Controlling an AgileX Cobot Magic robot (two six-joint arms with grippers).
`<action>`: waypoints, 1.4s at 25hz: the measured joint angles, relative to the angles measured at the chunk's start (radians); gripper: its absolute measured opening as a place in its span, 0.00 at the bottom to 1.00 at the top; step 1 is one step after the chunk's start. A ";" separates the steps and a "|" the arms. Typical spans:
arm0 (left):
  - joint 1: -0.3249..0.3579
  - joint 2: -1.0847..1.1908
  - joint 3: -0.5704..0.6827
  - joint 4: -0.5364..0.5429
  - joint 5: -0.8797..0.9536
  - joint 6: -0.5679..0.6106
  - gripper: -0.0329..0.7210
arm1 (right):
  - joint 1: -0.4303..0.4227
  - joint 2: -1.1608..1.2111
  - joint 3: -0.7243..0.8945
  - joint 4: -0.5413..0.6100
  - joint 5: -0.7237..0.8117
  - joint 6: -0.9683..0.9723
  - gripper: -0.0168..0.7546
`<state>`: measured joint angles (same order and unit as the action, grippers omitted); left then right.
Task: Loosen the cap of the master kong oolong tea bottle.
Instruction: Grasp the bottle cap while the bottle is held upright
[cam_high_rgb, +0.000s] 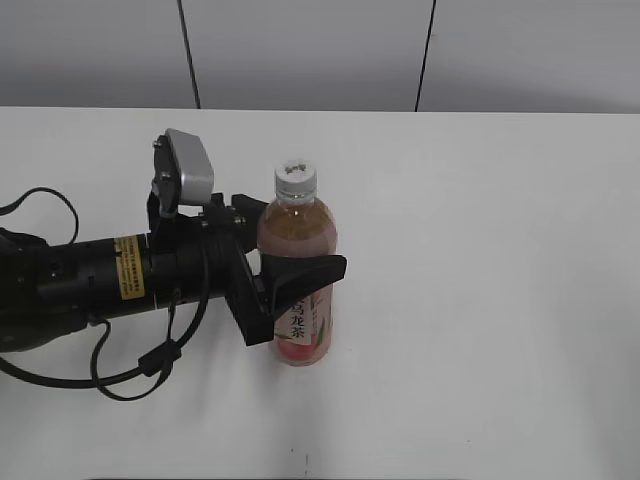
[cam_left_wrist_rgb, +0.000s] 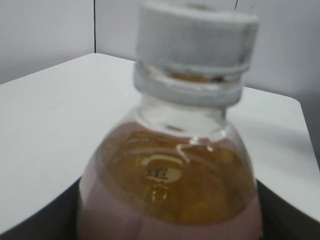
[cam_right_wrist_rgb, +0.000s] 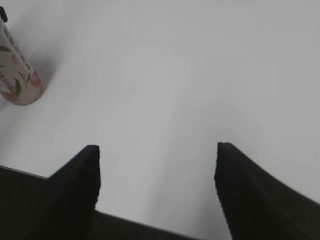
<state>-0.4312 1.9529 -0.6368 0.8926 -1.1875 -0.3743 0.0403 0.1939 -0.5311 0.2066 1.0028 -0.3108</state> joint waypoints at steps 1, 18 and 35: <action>0.000 0.000 0.000 0.000 0.000 0.000 0.65 | 0.000 0.043 -0.002 0.024 -0.036 -0.041 0.72; 0.000 0.000 0.000 -0.003 -0.001 0.000 0.65 | 0.000 0.909 -0.365 0.301 -0.262 -0.383 0.63; 0.000 0.000 0.000 -0.003 -0.003 0.000 0.65 | 0.206 1.365 -0.945 0.209 0.130 -0.239 0.58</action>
<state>-0.4312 1.9529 -0.6368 0.8896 -1.1905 -0.3743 0.2460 1.5591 -1.4756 0.4158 1.1328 -0.5502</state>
